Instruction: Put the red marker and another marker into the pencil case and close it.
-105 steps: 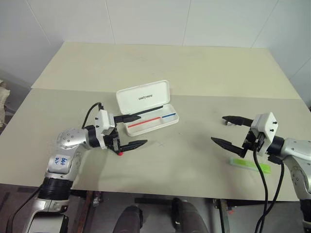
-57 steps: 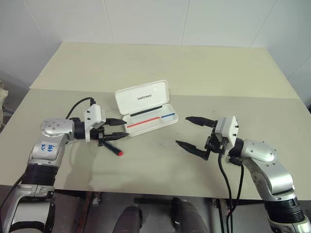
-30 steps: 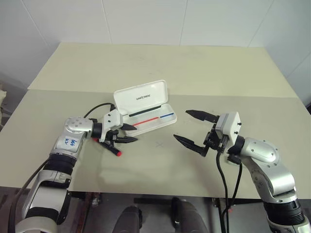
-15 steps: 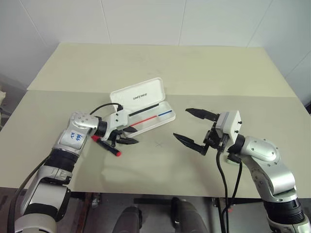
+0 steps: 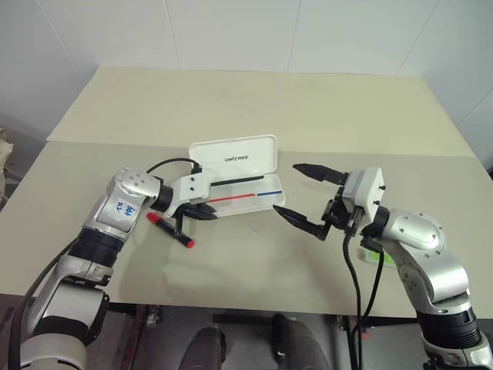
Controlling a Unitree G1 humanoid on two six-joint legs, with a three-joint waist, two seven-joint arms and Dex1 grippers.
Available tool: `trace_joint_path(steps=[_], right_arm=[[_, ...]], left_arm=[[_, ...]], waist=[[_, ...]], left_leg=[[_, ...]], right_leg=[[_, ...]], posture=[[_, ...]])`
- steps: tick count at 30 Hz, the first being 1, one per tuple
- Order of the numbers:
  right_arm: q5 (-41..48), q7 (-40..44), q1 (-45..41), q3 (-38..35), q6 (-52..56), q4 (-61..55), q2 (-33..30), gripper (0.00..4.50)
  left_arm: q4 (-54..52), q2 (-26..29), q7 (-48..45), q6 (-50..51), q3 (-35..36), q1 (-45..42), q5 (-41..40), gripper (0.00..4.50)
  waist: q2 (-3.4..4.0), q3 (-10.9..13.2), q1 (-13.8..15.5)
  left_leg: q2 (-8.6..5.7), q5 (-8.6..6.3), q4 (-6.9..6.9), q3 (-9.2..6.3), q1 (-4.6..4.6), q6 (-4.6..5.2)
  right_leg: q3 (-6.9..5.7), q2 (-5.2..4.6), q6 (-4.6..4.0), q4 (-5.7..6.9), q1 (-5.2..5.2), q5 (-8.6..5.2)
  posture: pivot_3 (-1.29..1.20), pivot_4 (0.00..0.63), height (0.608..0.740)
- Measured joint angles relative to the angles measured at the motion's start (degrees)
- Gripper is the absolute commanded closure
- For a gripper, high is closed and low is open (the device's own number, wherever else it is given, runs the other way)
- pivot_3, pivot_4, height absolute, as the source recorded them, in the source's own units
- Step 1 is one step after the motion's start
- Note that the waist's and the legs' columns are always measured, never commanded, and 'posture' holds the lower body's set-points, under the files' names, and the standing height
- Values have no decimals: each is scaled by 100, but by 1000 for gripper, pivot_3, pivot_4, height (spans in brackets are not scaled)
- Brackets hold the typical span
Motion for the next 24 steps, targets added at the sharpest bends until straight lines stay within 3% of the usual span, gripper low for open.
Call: trace_joint_path(steps=[7,24], right_arm=[[112,144,58,-44,113,0,-272,0],[933,566,1206,-1165,721,-486,-1305,0]], left_arm=[[-213,26,-10,-96,-63,35,112,4483],[-1046,-366,-532,62,-471,218,-38,4483]], waist=[[0,0,4],[0,0,139]], left_leg=[[0,-1,-1,0,-2,1],[-2,-8,12,7,-10,15]], right_leg=[[0,0,0,-1,-1,0],[3,-2,5,-14,6,2]], posture=[[0,150,740],[0,150,740]])
